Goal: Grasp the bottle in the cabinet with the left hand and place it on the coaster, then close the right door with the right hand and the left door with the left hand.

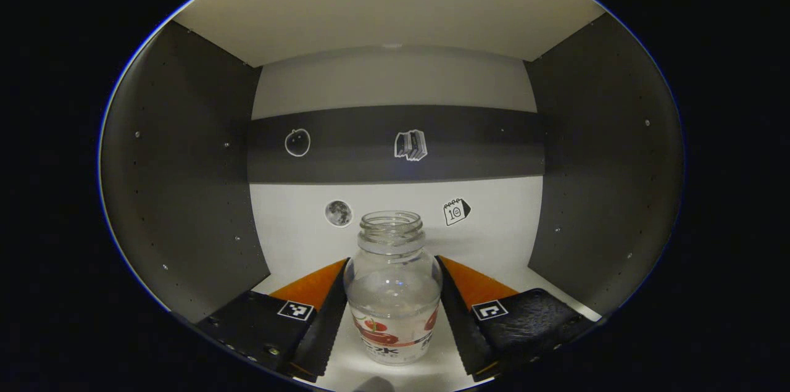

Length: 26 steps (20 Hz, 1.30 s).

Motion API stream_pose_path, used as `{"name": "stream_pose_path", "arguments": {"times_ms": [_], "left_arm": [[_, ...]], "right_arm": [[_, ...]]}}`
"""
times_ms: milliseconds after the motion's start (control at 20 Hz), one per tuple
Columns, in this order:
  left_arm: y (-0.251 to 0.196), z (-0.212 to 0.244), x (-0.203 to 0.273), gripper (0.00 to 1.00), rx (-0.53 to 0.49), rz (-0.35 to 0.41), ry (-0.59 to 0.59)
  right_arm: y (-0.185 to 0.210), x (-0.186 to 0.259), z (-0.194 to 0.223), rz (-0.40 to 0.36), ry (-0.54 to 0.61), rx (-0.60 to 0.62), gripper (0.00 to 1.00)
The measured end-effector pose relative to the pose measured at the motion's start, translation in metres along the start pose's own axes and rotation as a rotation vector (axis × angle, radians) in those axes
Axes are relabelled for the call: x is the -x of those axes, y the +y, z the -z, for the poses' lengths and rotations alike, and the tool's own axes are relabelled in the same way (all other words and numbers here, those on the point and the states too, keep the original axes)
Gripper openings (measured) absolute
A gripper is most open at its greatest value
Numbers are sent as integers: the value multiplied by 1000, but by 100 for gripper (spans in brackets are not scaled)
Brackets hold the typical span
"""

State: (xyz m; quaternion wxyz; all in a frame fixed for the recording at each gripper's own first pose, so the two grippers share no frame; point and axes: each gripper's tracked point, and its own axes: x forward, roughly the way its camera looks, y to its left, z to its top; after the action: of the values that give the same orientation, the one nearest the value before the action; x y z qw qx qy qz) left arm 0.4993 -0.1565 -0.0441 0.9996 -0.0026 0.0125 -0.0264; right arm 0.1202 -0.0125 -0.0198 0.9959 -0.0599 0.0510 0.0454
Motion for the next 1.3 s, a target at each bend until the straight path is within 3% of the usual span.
{"name": "stream_pose_path", "arguments": {"times_ms": [150, 550, 600, 650, 700, 800, 900, 1050, 1300], "left_arm": [[4, -14, 21, 74, 5, -9, -25], [12, -50, 152, 74, -9, 50, -137], [14, -53, 169, 70, -16, 55, -145], [16, -53, 187, 74, -14, 59, -154], [17, -53, 203, 70, -8, 63, -156], [25, -46, 233, 77, 5, 73, -153], [31, -35, 260, 74, 7, 81, -158], [36, -7, 298, 70, 26, 95, -145], [34, 55, 334, 74, 12, 131, -103]], "right_arm": [[-8, 3, -4, 18, -16, -6, 82], [-10, 22, -2, 49, -33, -44, 82], [-9, 26, 0, 54, -32, -47, 82], [-8, 30, 2, 57, -28, -52, 82], [-5, 36, 4, 61, -25, -58, 82], [-3, 45, 11, 77, -19, -62, 82], [7, 58, 13, 62, -32, -92, 82], [9, 78, 30, 104, -6, -89, 82], [10, 101, 53, 155, 44, -71, 82]]}}
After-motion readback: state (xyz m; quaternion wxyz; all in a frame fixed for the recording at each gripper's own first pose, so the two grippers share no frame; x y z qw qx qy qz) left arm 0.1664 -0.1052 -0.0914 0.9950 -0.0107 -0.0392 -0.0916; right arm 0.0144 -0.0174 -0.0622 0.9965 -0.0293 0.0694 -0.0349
